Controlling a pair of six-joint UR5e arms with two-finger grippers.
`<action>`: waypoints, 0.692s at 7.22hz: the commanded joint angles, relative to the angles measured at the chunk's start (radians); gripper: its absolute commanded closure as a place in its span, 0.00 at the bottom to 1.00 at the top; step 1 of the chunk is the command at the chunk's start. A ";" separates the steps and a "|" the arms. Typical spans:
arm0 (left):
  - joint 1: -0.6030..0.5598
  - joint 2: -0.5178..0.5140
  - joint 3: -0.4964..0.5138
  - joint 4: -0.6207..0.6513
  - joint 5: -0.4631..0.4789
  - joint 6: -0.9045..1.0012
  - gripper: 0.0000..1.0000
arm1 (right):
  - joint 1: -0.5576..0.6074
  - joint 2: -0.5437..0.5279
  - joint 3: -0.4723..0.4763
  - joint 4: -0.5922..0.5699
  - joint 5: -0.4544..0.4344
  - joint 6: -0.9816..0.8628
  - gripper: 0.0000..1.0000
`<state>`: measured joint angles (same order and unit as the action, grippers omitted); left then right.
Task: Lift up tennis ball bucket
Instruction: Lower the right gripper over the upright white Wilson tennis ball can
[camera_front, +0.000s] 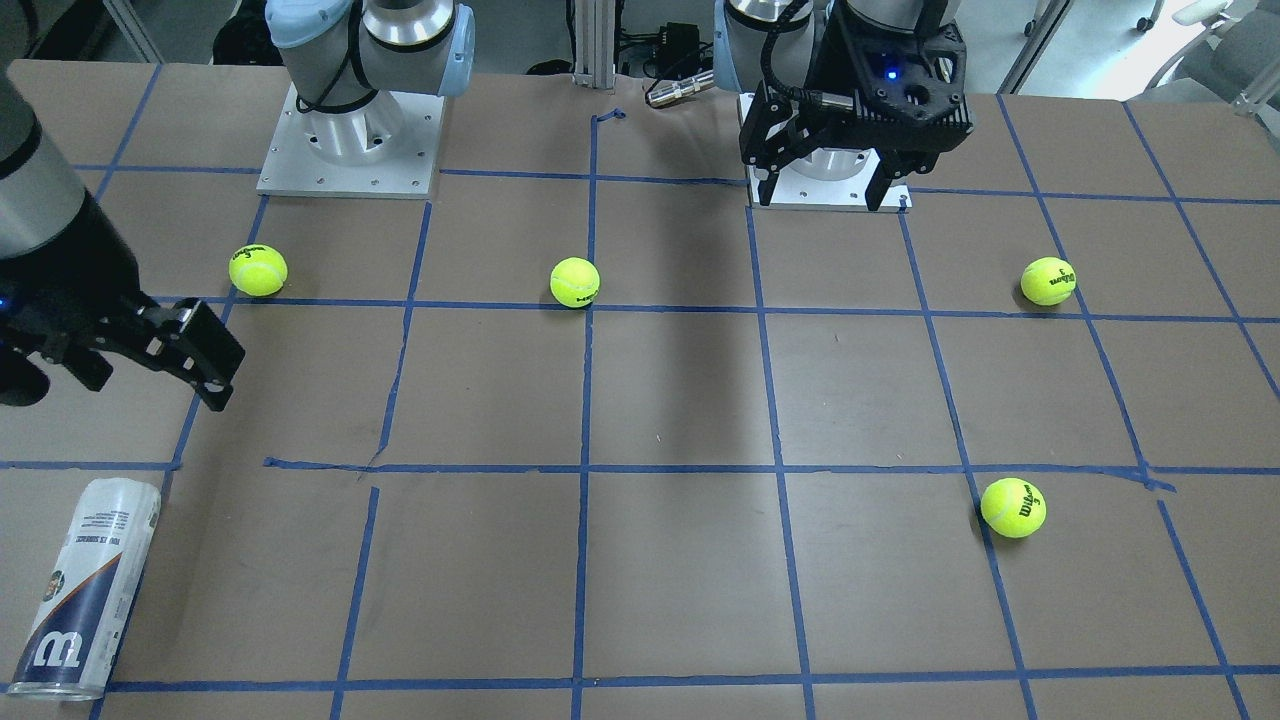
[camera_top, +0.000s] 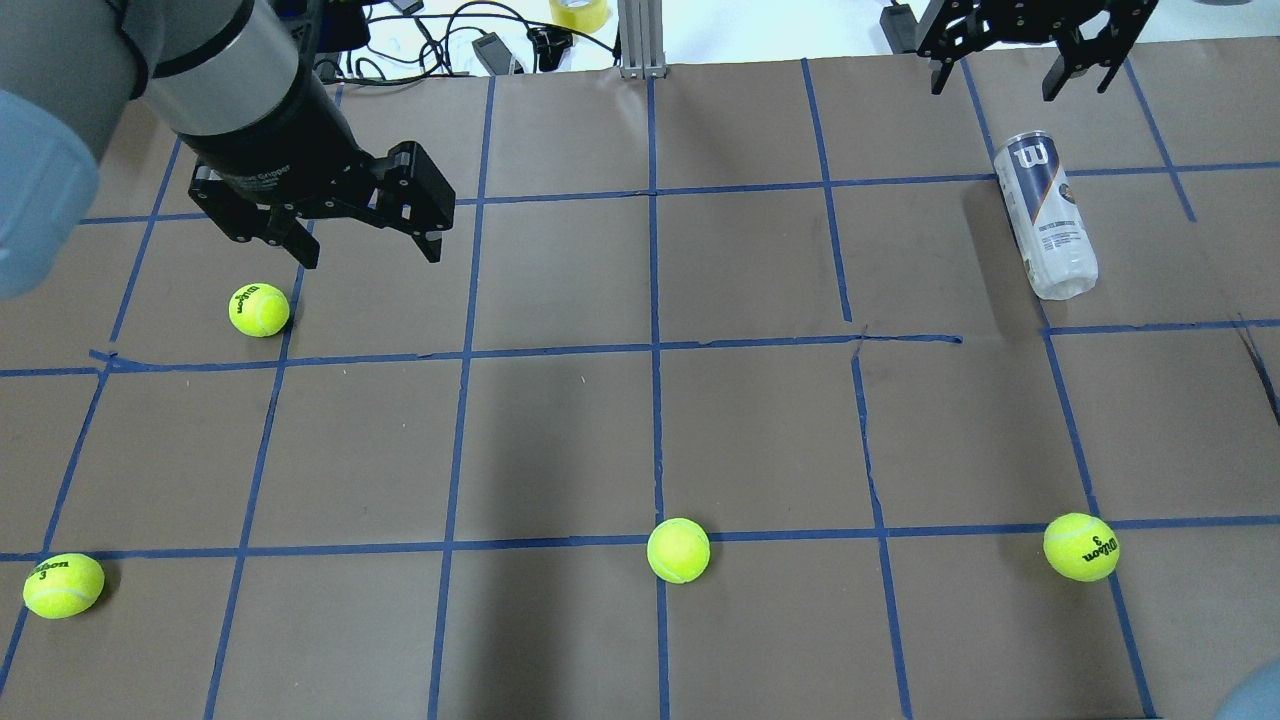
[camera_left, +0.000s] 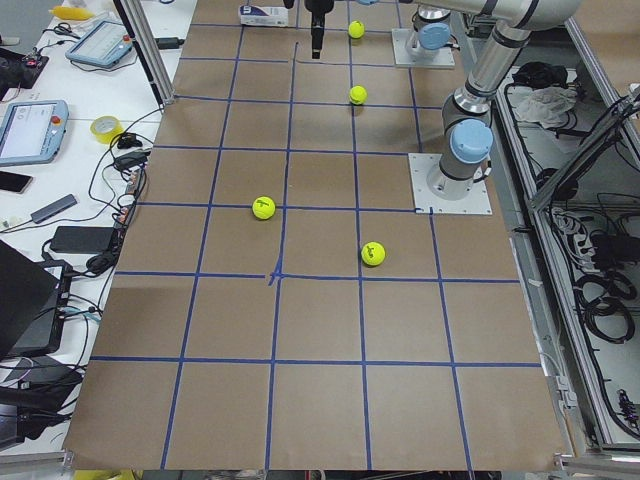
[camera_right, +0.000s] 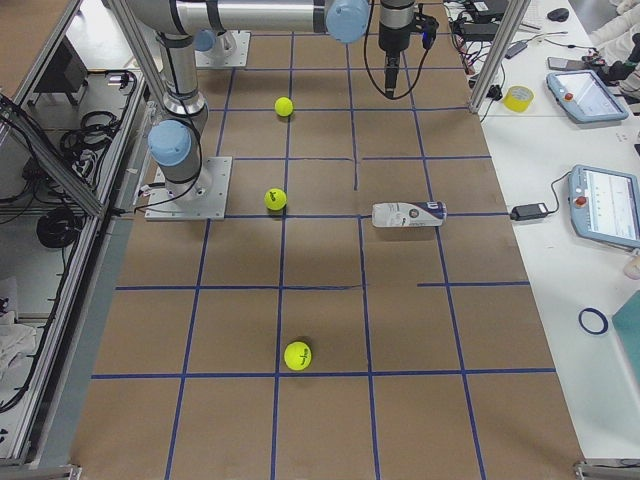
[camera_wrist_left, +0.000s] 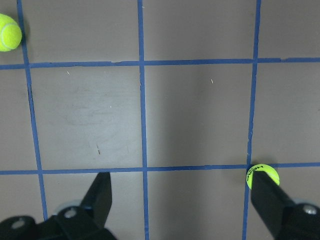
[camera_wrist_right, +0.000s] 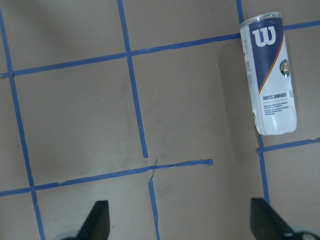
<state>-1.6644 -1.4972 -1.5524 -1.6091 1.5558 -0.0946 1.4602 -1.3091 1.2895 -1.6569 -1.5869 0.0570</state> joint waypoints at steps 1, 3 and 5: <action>0.000 0.000 0.000 0.000 0.001 0.000 0.00 | -0.058 0.176 -0.118 -0.043 -0.005 -0.073 0.00; 0.000 0.000 0.002 0.000 0.001 0.000 0.00 | -0.145 0.348 -0.160 -0.151 -0.018 -0.191 0.00; 0.000 0.000 0.000 0.000 0.001 0.001 0.00 | -0.170 0.407 -0.162 -0.222 -0.036 -0.256 0.00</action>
<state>-1.6643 -1.4971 -1.5513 -1.6092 1.5570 -0.0948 1.3078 -0.9510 1.1325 -1.8299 -1.6094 -0.1676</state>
